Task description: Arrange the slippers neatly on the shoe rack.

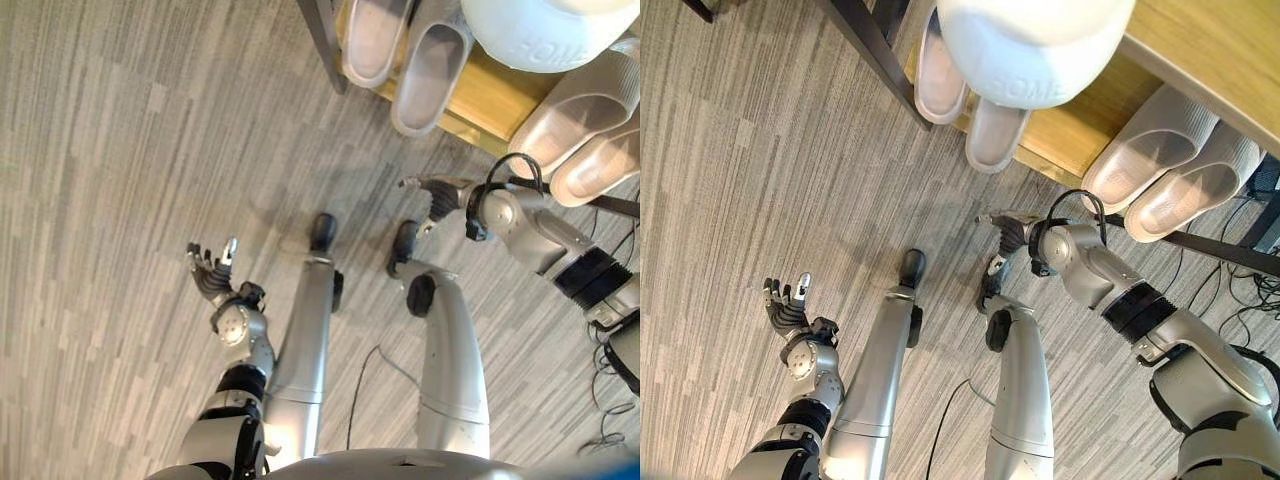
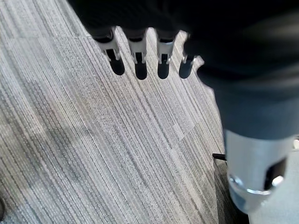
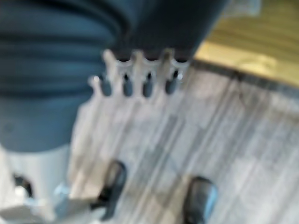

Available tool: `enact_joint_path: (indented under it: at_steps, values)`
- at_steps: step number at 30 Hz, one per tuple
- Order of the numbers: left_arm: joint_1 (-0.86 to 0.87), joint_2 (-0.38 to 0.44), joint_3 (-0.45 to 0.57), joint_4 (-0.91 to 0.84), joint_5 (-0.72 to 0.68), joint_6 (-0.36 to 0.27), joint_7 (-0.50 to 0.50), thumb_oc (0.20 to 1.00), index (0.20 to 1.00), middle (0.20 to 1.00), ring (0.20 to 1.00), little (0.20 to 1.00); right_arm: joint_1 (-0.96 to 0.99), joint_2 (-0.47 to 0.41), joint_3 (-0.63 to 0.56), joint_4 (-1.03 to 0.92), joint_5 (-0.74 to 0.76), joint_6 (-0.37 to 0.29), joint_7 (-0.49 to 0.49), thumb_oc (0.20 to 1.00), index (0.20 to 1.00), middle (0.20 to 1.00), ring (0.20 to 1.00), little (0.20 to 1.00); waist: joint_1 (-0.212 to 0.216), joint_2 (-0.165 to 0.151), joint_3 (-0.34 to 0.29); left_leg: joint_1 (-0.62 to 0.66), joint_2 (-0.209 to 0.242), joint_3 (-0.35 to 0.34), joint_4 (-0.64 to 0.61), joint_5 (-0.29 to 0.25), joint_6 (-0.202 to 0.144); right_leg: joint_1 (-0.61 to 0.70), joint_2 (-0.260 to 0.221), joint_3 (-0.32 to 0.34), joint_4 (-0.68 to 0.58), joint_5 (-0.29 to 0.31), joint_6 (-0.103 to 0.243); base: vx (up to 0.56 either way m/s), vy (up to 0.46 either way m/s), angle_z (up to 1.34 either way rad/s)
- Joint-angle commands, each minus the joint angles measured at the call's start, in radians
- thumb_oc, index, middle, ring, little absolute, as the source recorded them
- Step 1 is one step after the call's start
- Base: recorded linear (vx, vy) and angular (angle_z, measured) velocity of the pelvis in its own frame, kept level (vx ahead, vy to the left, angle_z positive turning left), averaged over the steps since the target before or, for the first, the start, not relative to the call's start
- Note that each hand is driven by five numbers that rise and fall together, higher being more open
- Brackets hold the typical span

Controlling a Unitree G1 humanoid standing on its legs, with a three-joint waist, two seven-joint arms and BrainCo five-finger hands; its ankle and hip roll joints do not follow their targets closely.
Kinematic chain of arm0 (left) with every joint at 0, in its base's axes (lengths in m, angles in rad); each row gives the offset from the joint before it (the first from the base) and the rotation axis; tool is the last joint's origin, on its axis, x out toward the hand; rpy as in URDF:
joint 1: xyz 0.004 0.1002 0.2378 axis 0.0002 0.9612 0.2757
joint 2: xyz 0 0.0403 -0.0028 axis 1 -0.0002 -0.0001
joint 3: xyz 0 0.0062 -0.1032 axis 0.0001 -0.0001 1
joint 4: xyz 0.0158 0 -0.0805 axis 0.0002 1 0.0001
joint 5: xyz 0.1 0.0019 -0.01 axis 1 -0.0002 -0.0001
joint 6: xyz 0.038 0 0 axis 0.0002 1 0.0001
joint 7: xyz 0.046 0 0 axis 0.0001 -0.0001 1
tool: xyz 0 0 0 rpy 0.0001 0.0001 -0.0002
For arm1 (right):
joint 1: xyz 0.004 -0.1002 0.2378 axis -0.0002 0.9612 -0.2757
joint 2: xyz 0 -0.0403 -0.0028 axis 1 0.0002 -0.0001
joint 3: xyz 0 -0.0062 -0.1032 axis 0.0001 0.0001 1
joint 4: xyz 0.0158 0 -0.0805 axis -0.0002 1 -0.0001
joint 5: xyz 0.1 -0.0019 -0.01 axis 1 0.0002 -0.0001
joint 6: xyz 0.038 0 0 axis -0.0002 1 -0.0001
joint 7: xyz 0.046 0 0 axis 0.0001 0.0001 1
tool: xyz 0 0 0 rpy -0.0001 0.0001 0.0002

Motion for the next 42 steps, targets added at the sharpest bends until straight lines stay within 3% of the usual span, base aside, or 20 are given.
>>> enact_joint_path:
  at_steps: [1, 3, 4, 6, 8, 9, 10, 15, 25, 34, 42]
  values:
    - [0.054, 0.012, 0.032, -0.031, 0.028, -0.056, 0.009, 1.0, 1.0, 1.0, 1.0, 1.0, -0.036, 0.013, 0.004, -0.04, 0.023, -0.048, -0.041, 1.0, 1.0, 1.0, 1.0, 1.0, -0.016, 0.016, 0.043, 0.018, -0.017, 0.028, -0.144, 0.147, 0.068, 0.081, 0.044, 0.025, 0.051, -0.085, 0.005, 0.0, 0.0, 0.0]
    - [0.057, 0.012, 0.031, -0.032, 0.032, -0.056, 0.011, 1.0, 1.0, 1.0, 1.0, 1.0, -0.043, 0.021, 0.003, -0.031, 0.021, -0.047, -0.047, 1.0, 1.0, 1.0, 1.0, 1.0, -0.015, 0.017, 0.042, 0.018, -0.016, 0.029, -0.145, 0.147, 0.068, 0.081, 0.043, 0.025, 0.05, -0.084, 0.006, 0.02, 0.013, 0.04]
    - [0.01, 0.004, 0.002, 0.04, 0.026, -0.066, -0.009, 1.0, 1.0, 1.0, 1.0, 1.0, -0.175, 0.213, 0.043, 0.27, -0.055, -0.049, -0.178, 1.0, 1.0, 1.0, 1.0, 1.0, 0.017, 0.027, 0.033, 0.018, -0.018, 0.028, -0.148, 0.151, 0.068, 0.082, 0.036, 0.027, 0.053, -0.087, 0.009, 0.04, 0.014, 0.03]
    - [-0.053, 0.014, 0.0, 0.067, 0.035, -0.053, -0.014, 1.0, 1.0, 1.0, 1.0, 1.0, -0.324, 0.394, -0.007, 0.547, -0.061, -0.028, -0.196, 1.0, 1.0, 1.0, 1.0, 1.0, 0.034, 0.033, 0.02, 0.018, -0.021, 0.024, -0.159, 0.162, 0.069, 0.072, 0.032, 0.022, 0.057, -0.084, 0.007, 0.02, 0.002, -0.02]
    - [-0.035, 0.006, -0.019, 0.032, 0.062, -0.047, -0.003, 1.0, 1.0, 1.0, 1.0, 1.0, -0.352, 0.464, -0.037, 0.623, -0.032, -0.053, -0.224, 1.0, 1.0, 1.0, 1.0, 1.0, 0.043, 0.027, 0.02, 0.018, -0.023, 0.025, -0.165, 0.167, 0.068, 0.065, 0.032, 0.02, 0.06, -0.077, 0.008, 0.0, -0.012, 0.12]
    - [-0.034, 0.007, -0.019, 0.032, 0.062, -0.047, -0.003, 1.0, 1.0, 1.0, 1.0, 1.0, -0.352, 0.465, -0.037, 0.625, -0.032, -0.054, -0.225, 1.0, 1.0, 1.0, 1.0, 1.0, 0.043, 0.027, 0.019, 0.018, -0.023, 0.025, -0.165, 0.168, 0.068, 0.064, 0.033, 0.02, 0.06, -0.077, 0.008, 0.01, -0.018, 0.15]
    - [-0.018, 0.029, -0.017, 0.057, 0.058, -0.051, -0.031, 1.0, 1.0, 1.0, 1.0, 1.0, -0.351, 0.457, -0.006, 0.7, -0.006, -0.121, -0.265, 1.0, 1.0, 1.0, 1.0, 1.0, 0.053, 0.024, 0.014, 0.018, -0.027, 0.023, -0.171, 0.169, 0.067, 0.065, 0.03, 0.019, 0.058, -0.077, 0.009, 0.01, -0.022, 0.12]
    - [-0.011, 0.049, -0.02, 0.063, 0.06, -0.06, -0.057, 1.0, 1.0, 1.0, 1.0, 1.0, -0.375, 0.458, -0.029, 0.775, 0.024, -0.168, -0.317, 1.0, 1.0, 1.0, 1.0, 1.0, 0.065, 0.024, 0.013, 0.018, -0.035, 0.027, -0.174, 0.176, 0.068, 0.063, 0.022, 0.015, 0.064, -0.08, 0.009, 0.01, -0.007, 0.03]
    - [0.015, 0.039, -0.017, 0.051, 0.06, -0.052, -0.051, 1.0, 1.0, 1.0, 1.0, 1.0, -0.401, 0.447, -0.061, 0.773, 0.018, -0.123, -0.321, 1.0, 1.0, 1.0, 1.0, 1.0, 0.058, 0.02, -0.006, 0.018, -0.041, 0.032, -0.152, 0.166, 0.07, 0.063, 0.02, 0.014, 0.078, -0.089, 0.002, 0.0, 0.0, 0.0]
    - [-0.005, 0.045, -0.018, 0.069, 0.065, -0.043, -0.046, 1.0, 1.0, 1.0, 1.0, 1.0, -0.397, 0.43, -0.052, 0.768, 0.018, -0.127, -0.311, 1.0, 1.0, 1.0, 1.0, 1.0, 0.058, 0.022, -0.012, 0.018, -0.041, 0.028, -0.157, 0.17, 0.07, 0.063, 0.02, 0.012, 0.074, -0.088, 0.001, 0.0, 0.0, 0.0]
    - [0.007, 0.054, -0.021, 0.092, 0.07, -0.043, -0.054, 1.0, 1.0, 1.0, 1.0, 1.0, -0.371, 0.438, -0.047, 0.695, 0.038, -0.136, -0.244, 1.0, 1.0, 1.0, 1.0, 1.0, 0.058, 0.024, -0.021, 0.018, -0.041, 0.029, -0.151, 0.166, 0.072, 0.063, 0.022, 0.01, 0.076, -0.093, -0.001, 0.0, 0.0, 0.0]
